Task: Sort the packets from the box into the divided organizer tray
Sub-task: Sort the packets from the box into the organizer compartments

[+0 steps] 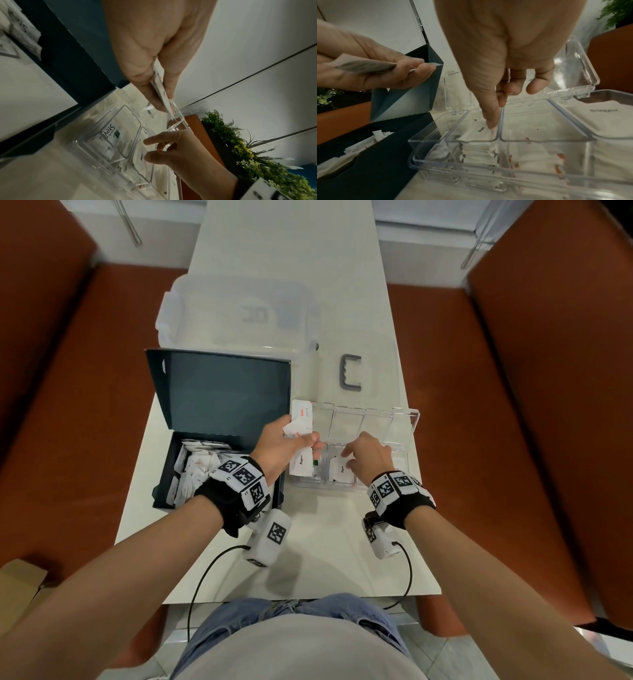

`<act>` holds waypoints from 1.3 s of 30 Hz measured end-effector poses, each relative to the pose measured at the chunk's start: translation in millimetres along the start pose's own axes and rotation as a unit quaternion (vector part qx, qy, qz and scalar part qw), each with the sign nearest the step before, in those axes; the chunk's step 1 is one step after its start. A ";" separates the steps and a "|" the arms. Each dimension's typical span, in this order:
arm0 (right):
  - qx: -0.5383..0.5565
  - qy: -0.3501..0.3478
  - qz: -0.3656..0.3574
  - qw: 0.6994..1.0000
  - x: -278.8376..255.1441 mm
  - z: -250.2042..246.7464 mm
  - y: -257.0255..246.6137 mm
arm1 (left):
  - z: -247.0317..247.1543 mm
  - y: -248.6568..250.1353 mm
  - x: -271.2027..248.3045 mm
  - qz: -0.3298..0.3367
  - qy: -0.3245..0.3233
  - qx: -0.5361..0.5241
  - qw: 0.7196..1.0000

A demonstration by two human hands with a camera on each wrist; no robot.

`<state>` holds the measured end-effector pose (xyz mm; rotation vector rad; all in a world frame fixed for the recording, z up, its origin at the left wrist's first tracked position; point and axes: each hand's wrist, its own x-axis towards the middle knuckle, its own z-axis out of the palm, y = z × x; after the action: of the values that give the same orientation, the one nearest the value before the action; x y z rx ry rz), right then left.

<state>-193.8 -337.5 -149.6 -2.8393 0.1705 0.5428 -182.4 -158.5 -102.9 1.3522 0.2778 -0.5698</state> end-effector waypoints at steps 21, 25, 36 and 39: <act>-0.161 -0.057 -0.089 0.981 -2.8 1.0 -0.8 | -1.9 1.3 -0.8 -0.013 0.013 -0.020 1.000; -0.116 -0.028 -0.087 0.989 -4.7 -6.0 0.3 | -1.2 3.1 -0.6 -0.033 0.005 -0.058 0.998; 0.399 0.014 -0.046 0.916 -29.7 -28.8 -36.4 | 12.8 9.1 0.3 0.009 0.008 -0.070 0.997; 0.471 -0.018 -0.027 0.881 -31.6 -29.5 -34.8 | 15.9 7.1 1.3 0.024 0.019 -0.068 0.997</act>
<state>-207.2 -309.5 -103.5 -1.8711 0.2599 0.3543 -179.7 -173.4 -94.2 1.2358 0.3085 -0.4782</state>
